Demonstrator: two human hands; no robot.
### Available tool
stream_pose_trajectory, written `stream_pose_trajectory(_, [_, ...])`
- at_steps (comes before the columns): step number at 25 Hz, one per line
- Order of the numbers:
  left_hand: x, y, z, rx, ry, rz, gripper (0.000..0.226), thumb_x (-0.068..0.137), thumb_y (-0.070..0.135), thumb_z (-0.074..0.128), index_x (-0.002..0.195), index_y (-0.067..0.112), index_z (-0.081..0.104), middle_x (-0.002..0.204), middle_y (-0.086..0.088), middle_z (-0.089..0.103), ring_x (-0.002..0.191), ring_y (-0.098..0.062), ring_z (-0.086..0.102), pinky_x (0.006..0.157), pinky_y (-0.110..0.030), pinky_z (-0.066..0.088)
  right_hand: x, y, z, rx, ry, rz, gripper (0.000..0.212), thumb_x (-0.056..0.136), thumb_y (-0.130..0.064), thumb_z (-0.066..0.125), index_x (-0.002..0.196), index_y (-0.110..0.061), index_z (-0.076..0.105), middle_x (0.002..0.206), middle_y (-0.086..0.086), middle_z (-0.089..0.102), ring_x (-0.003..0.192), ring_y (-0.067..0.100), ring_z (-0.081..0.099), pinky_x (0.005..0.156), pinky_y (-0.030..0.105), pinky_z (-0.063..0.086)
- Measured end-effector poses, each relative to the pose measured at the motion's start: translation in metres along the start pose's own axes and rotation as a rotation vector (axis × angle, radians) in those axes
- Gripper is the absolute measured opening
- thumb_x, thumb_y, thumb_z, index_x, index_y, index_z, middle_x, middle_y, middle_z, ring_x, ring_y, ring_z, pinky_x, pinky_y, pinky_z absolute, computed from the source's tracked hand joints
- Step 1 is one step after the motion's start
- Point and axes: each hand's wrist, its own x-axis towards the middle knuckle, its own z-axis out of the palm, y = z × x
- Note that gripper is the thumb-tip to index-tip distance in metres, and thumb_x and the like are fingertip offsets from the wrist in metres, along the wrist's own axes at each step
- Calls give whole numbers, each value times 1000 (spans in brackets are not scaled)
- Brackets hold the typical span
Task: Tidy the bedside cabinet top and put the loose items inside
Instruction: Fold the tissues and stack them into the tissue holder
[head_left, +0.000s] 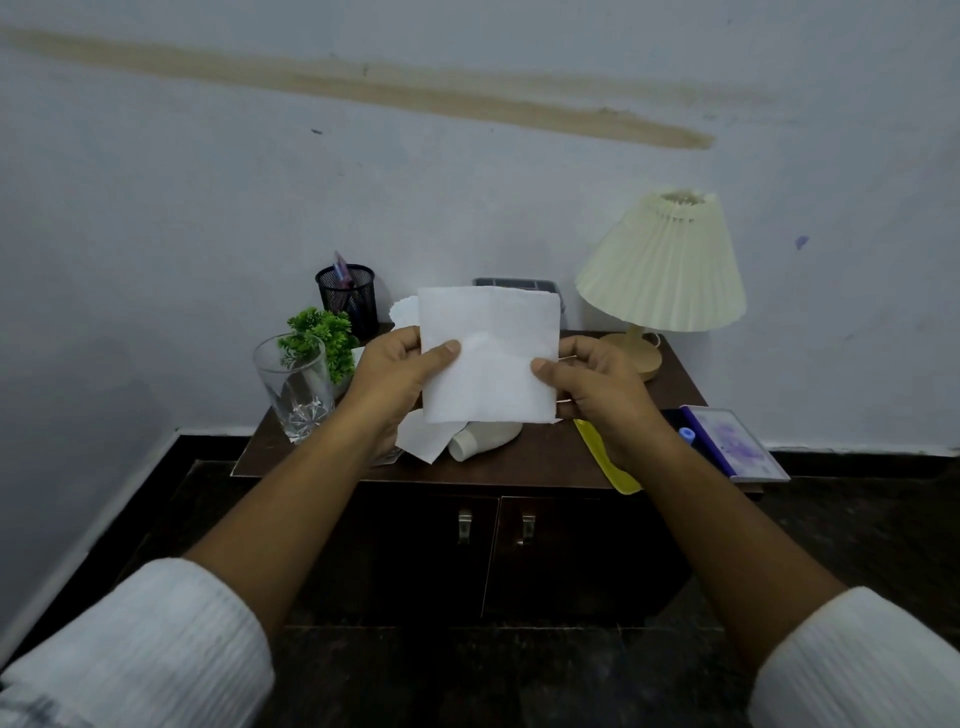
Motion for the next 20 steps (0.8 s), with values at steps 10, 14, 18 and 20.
stream_pose_trajectory(10, [2,-3,-13,-18,-42,41,23,86,-3,72,100,15,75,99,-2,79,92,-17,75,74,-32,62,4,-2,0,-43,-27,-108,11,92,1,63,102,-2,65,95,10,75,83,21,71,64,39,56])
stream_pose_trajectory(14, [5,-2,-17,-21,-40,30,31,85,-10,67,72,17,77,91,-1,79,83,-15,74,61,-26,58,6,-4,0,19,-16,-82,23,90,10,54,94,-6,69,88,2,74,79,13,72,55,30,56])
stream_pose_trajectory(18, [9,-1,-16,-86,-35,-22,27,96,-4,55,91,12,76,97,-5,77,83,-16,73,60,-27,58,9,2,-3,44,0,-56,30,90,12,47,85,-8,68,94,3,71,90,23,70,65,42,59])
stream_pose_trajectory(20, [10,-1,-13,-155,-49,-119,22,103,16,50,111,14,70,105,-10,75,85,-20,72,66,-32,60,11,4,-4,53,4,-45,30,91,11,47,83,-9,67,92,0,73,90,21,71,70,49,59])
